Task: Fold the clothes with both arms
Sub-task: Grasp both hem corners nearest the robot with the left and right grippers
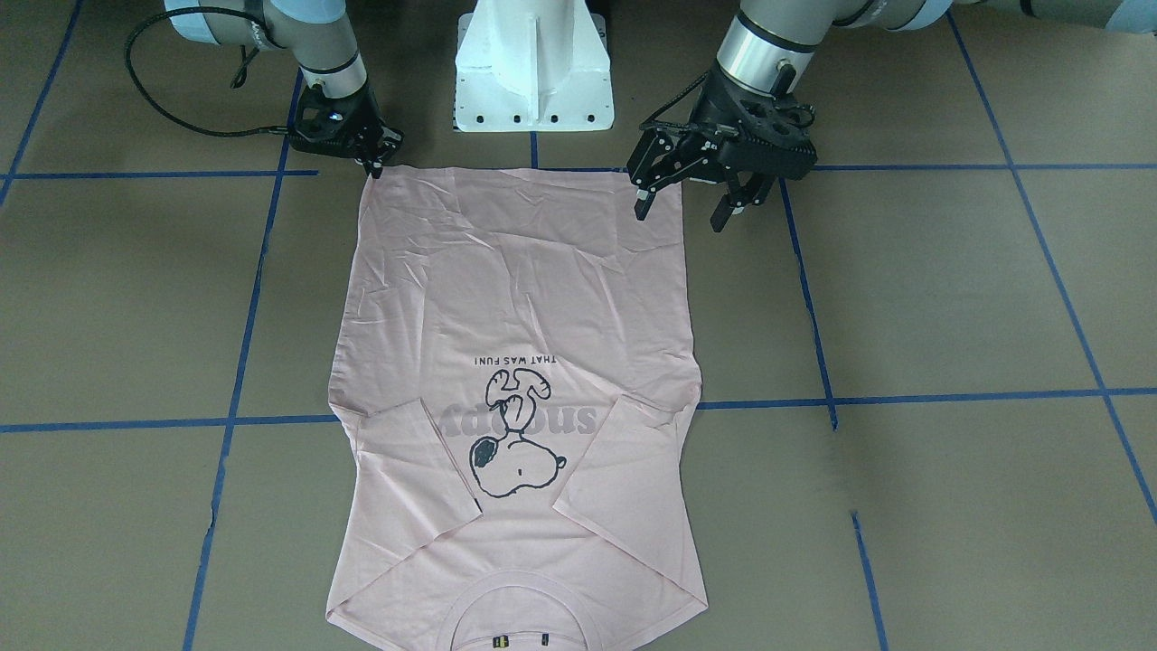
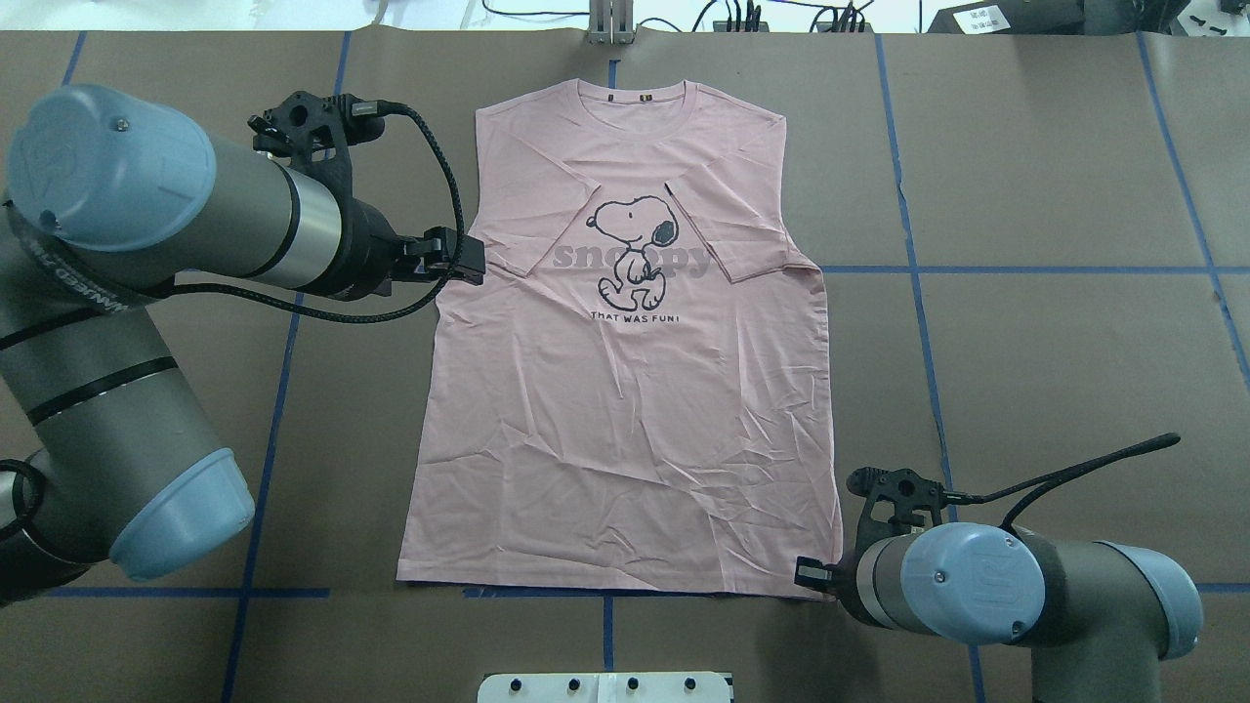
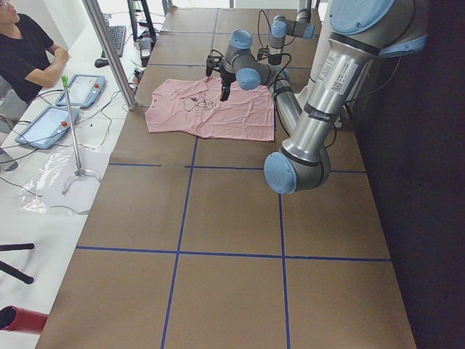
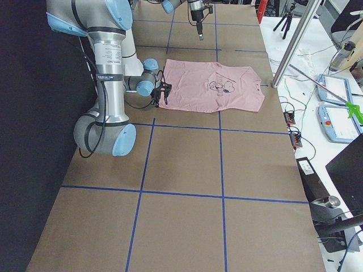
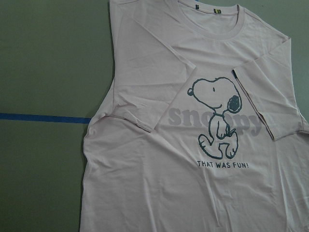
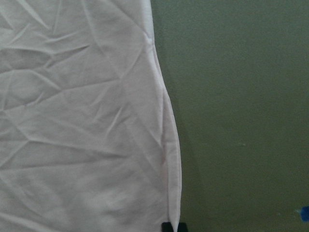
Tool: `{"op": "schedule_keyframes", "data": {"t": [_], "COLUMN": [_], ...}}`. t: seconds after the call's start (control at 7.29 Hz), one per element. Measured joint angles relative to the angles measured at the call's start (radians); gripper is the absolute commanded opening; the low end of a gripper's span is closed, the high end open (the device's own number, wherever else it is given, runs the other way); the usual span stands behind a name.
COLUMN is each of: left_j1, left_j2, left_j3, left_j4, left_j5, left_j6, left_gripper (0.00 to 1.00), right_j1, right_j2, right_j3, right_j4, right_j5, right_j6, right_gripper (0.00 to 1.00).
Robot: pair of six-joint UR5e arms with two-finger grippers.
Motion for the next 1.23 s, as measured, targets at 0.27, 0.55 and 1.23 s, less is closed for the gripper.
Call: {"op": "schedule_keyframes", "data": {"t": [0.27,0.55,1.23], "left_j1": [0.002,0.049,0.364], "left_j2": [0.010,0.051,0.193], "left_j3": [0.001,-0.005,-0.007], "left_j4": [0.008,0.033,0.050], "left_j5": [-0.001,0.017,0.221], "left_j6": [-0.004,-0.083,-0.471], "left_gripper": [1.00,1.00,0.99], "right_j1": [0.003,0.031,0.102], "right_j2": [0.006,0.004,0.002], "right_j3": [0.021,0.070,0.117], "right_j4": [0.000,-0.001,-0.006], "right_j5": [-0.005,-0.007,-0.007], "right_j6": [0.001,0.000,-0.015], "right_gripper": [0.00,0.00,0.00]}}
